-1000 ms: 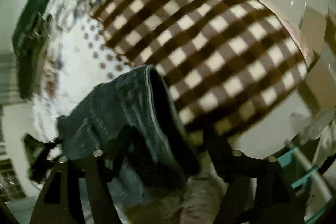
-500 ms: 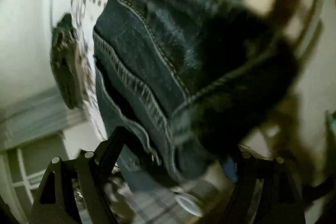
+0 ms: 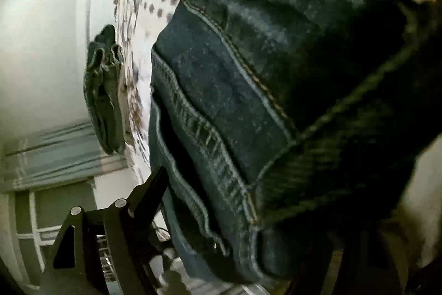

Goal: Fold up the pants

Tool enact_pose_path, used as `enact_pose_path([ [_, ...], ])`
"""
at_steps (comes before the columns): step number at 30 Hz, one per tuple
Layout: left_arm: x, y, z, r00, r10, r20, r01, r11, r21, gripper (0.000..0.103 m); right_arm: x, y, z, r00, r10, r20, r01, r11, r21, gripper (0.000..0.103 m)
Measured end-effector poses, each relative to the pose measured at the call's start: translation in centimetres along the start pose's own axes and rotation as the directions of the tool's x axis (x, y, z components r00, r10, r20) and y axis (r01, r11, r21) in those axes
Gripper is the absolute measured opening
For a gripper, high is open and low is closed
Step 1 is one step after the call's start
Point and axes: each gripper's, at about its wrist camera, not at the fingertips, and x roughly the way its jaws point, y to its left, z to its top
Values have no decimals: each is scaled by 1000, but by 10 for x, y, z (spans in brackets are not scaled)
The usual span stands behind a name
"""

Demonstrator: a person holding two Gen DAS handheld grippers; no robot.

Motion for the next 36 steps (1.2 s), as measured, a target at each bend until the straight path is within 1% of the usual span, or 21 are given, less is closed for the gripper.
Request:
enact_pose_path([
  [1,0,-3,0,1000,0,4,0,1000,18,101,-1,3,-2,1000,-16,13,16,1000,-13,73],
  [2,0,-5,-1,1000,-5,11,4,1000,27,98,-3,4,-4,999,-25,23,25,1000,-18,57],
  [3,-2,-6,-2,1000,4,22,-4,999,34,81,-3,5,-6,999,-40,31,41,999,-19,52],
  [4,-6,-5,-4,999,23,36,-24,999,39,70,-4,7,-9,998,-53,41,54,998,-23,49],
  [5,-10,-3,-5,998,28,50,-30,999,39,51,-6,10,-12,996,-68,51,69,997,-30,47],
  [6,-14,0,-6,998,14,55,-16,999,30,41,-7,15,-14,995,-80,58,82,996,-38,44],
  [7,-20,2,-8,998,-7,63,6,1000,25,38,-7,23,-18,993,-100,62,104,993,-61,44],
  [9,-29,-4,-12,997,-7,76,3,999,52,29,-9,38,-23,989,-127,69,134,986,-104,41],
  [12,-48,-19,-14,996,-6,84,0,997,73,27,-16,62,-33,985,-153,77,163,975,-148,40],
  [15,-79,-36,-11,996,-12,88,5,997,77,27,-27,88,-41,986,-149,68,158,975,-155,40],
  [17,-107,-51,-6,995,-16,100,8,996,85,27,-37,116,-47,990,-131,56,138,976,-168,40],
  [20,-156,-76,9,990,-27,140,12,994,106,27,-46,157,-53,994,-99,41,105,975,-194,40],
  [22,-183,-90,23,984,-35,174,16,993,114,27,-46,197,-53,997,-68,33,74,972,-221,39],
  [23,-199,-98,34,980,-42,197,19,993,118,27,-45,210,-53,998,-58,33,64,971,-230,39],
  [25,-226,-109,59,970,-52,236,23,992,124,27,-36,249,-50,999,-27,32,34,966,-258,39],
  [26,-234,-113,70,967,-58,248,28,992,124,27,-30,265,-48,999,-15,33,23,963,-268,39],
  [29,-265,-125,122,953,-82,292,42,989,140,27,-3,319,-36,999,26,41,-13,957,-289,39],
  [31,-283,-131,166,944,-92,317,42,986,161,27,25,359,-25,997,58,55,-38,952,-305,40],
  [32,-289,-132,189,941,-97,324,43,985,170,27,35,370,-21,996,65,59,-43,950,-308,39],
  [33,-295,-132,215,939,-101,329,45,984,174,27,50,385,-15,995,74,66,-50,950,-309,40],
  [36,-300,-128,278,938,-106,331,50,984,173,27,106,428,6,992,86,87,-55,948,-314,39],
])
